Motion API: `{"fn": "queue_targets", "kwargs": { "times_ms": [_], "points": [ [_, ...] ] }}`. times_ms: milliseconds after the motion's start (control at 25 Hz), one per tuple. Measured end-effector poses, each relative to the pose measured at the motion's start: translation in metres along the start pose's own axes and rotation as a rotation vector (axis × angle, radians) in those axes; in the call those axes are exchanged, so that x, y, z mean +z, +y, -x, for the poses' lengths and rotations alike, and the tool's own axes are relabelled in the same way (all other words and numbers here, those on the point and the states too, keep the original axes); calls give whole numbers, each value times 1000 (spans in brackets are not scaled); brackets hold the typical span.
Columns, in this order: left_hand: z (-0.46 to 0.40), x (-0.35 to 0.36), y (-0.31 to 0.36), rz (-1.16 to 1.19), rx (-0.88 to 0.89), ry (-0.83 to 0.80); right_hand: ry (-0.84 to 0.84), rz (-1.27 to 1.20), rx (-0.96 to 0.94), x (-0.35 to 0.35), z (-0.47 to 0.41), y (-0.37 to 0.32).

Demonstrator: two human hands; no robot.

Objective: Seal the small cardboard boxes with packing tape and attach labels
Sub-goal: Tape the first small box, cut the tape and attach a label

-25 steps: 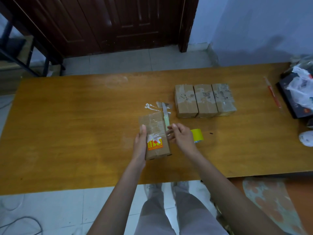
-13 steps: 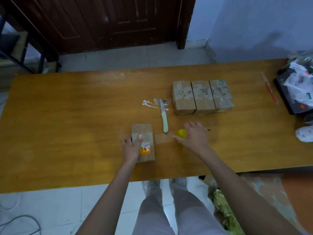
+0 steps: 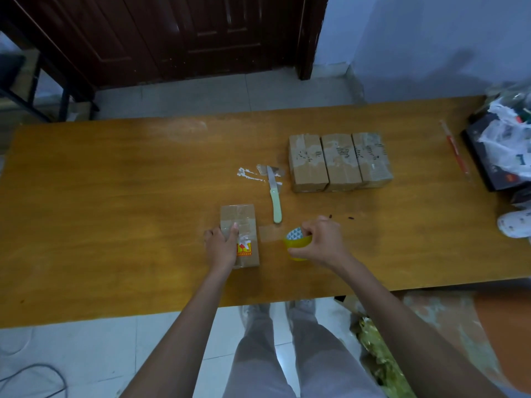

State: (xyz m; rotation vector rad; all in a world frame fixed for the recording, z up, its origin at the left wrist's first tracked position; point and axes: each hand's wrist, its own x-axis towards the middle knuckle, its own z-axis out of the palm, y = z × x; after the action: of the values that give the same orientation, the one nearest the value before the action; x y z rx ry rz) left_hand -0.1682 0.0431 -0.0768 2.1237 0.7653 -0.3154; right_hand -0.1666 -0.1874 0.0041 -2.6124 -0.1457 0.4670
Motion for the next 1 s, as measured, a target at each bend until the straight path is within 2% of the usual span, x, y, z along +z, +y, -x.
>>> {"fn": "queue_targets", "kwargs": {
  "times_ms": [280, 440, 600, 680, 920, 1000],
  "points": [
    [-3, -1, 6, -16, 17, 13, -28, -507, 38, -22, 13, 15],
    [-5, -3, 7, -7, 22, 3, -58, -676, 61, -33, 11, 9],
    [-7, -3, 9, -29, 3, -13, 53, -925, 84, -71, 6, 12],
    [-6, -2, 9, -41, 5, -8, 74, -959, 57, -98, 2, 15],
    [24, 23, 37, -47, 54, -94, -44, -1055, 7, -131, 2, 19],
    [42, 28, 51, -109, 105, 5, -76, -1137, -24, -136, 5, 20]
  ]
}}
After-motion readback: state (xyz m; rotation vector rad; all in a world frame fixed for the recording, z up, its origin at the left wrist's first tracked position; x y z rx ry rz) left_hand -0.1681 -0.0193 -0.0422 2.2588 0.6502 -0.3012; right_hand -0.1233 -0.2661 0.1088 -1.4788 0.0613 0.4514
